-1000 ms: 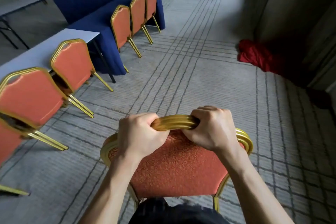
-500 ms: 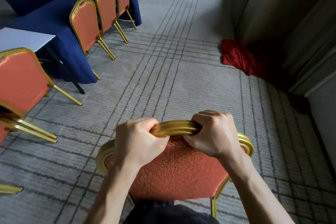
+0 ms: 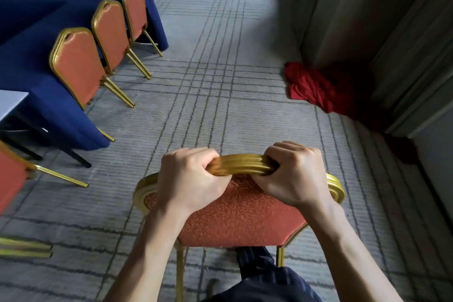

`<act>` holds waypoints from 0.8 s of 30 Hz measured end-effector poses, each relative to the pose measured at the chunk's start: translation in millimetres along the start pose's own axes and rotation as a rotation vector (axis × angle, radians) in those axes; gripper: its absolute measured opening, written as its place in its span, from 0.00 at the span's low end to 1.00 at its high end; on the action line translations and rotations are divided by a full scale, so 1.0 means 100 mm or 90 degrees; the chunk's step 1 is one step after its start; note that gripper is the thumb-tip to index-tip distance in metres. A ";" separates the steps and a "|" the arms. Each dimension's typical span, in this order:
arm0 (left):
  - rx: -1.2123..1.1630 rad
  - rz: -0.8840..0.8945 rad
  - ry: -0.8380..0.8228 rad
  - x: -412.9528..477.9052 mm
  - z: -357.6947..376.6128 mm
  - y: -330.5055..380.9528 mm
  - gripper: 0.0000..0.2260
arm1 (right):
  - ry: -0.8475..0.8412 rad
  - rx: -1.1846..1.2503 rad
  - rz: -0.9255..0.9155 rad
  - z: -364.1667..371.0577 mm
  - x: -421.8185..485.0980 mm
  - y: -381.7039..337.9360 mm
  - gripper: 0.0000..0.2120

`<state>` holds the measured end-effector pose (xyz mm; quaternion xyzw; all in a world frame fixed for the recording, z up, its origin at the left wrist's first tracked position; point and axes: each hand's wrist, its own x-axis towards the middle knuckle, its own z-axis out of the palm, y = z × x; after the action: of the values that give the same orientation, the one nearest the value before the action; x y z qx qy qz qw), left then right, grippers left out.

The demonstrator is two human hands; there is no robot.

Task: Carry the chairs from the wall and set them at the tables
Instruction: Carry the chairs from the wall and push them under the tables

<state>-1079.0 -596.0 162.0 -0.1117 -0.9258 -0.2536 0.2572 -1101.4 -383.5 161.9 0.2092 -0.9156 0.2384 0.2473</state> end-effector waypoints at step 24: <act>0.066 -0.113 0.012 3.41 1.76 -1.72 0.17 | -0.073 0.020 -0.060 1.86 3.55 2.04 0.19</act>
<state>-1498.7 -622.9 142.9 -0.0135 -0.9413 -0.2284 0.2482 -1549.7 -415.3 147.7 0.2692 -0.9136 0.2283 0.2020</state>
